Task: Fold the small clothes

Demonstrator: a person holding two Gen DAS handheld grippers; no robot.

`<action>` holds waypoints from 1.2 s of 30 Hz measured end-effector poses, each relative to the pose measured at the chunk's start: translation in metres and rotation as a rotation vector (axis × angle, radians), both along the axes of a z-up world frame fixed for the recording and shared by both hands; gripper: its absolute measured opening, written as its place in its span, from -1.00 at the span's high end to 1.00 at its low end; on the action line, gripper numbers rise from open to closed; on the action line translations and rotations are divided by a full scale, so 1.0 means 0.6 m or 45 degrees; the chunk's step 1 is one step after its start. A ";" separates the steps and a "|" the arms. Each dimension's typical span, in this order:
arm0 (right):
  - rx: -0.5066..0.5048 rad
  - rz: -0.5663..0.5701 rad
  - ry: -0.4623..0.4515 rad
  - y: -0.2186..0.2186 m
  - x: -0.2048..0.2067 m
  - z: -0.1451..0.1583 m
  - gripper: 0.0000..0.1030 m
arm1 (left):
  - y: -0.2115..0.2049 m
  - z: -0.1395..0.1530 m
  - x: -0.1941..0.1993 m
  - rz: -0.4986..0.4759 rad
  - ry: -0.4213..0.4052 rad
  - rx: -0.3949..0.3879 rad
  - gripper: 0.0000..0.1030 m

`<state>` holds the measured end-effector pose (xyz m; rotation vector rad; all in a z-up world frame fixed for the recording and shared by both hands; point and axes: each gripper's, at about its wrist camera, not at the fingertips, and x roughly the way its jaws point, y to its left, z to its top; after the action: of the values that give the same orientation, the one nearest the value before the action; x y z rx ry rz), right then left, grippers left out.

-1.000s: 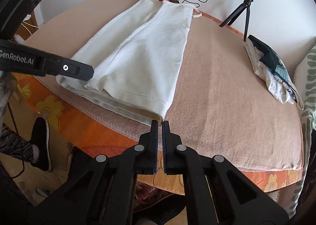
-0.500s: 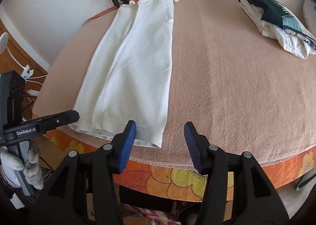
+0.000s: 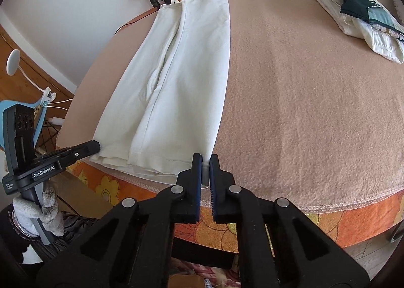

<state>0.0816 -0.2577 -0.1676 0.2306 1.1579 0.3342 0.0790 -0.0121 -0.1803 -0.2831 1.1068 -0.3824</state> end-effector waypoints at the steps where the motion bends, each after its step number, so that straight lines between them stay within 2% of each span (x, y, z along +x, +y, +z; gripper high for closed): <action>1: 0.010 -0.002 0.001 -0.005 -0.002 0.000 0.82 | 0.001 -0.002 -0.001 0.005 0.015 -0.013 0.83; 2: 0.016 -0.011 -0.003 -0.009 -0.002 0.001 0.70 | 0.003 -0.004 -0.002 0.011 0.022 -0.027 0.77; 3: 0.014 -0.015 -0.001 -0.011 0.000 0.000 0.57 | 0.004 -0.006 0.000 0.015 0.023 -0.032 0.48; 4: 0.007 -0.021 0.001 -0.013 0.002 -0.001 0.26 | 0.004 -0.011 0.003 0.025 0.032 -0.028 0.31; 5: 0.017 -0.028 0.001 -0.014 0.005 -0.004 0.17 | 0.004 -0.014 0.004 0.034 0.033 -0.056 0.31; 6: 0.043 -0.020 0.015 -0.014 0.008 -0.009 0.17 | 0.002 -0.015 0.004 0.033 0.022 -0.075 0.31; 7: 0.059 -0.003 0.036 -0.011 0.012 -0.015 0.20 | -0.003 -0.015 0.006 0.021 0.015 -0.071 0.34; 8: 0.071 0.016 0.046 -0.006 0.015 -0.020 0.41 | -0.004 -0.015 0.010 0.019 0.012 -0.073 0.52; 9: 0.069 0.029 0.060 0.000 0.017 -0.027 0.59 | -0.005 -0.019 0.016 0.017 0.040 -0.081 0.99; 10: 0.044 0.020 0.049 0.003 0.017 -0.031 0.82 | -0.003 -0.024 0.020 0.034 0.063 -0.098 0.97; 13: 0.080 0.010 0.057 -0.001 0.017 -0.032 0.88 | 0.002 -0.020 0.018 0.043 0.040 -0.108 0.98; 18: 0.163 -0.011 0.038 -0.017 -0.004 -0.016 0.89 | 0.008 0.012 -0.011 0.000 -0.065 -0.078 0.98; 22: 0.144 0.013 0.047 -0.013 -0.027 -0.012 0.89 | 0.018 0.009 -0.038 -0.016 -0.059 -0.049 0.98; 28: 0.297 -0.044 0.142 -0.022 -0.074 -0.011 0.89 | 0.048 0.030 -0.081 -0.017 -0.031 -0.123 0.98; 33: 0.439 -0.061 0.119 -0.027 -0.046 0.027 0.89 | 0.055 0.066 -0.052 -0.003 -0.052 -0.207 0.98; 36: 0.413 -0.052 0.049 -0.026 -0.003 0.063 0.89 | 0.056 0.093 -0.012 0.005 -0.115 -0.204 0.98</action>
<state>0.0801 -0.2731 -0.1298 0.5460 1.1320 0.4836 0.0718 0.0215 -0.1243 -0.4053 0.9885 -0.4772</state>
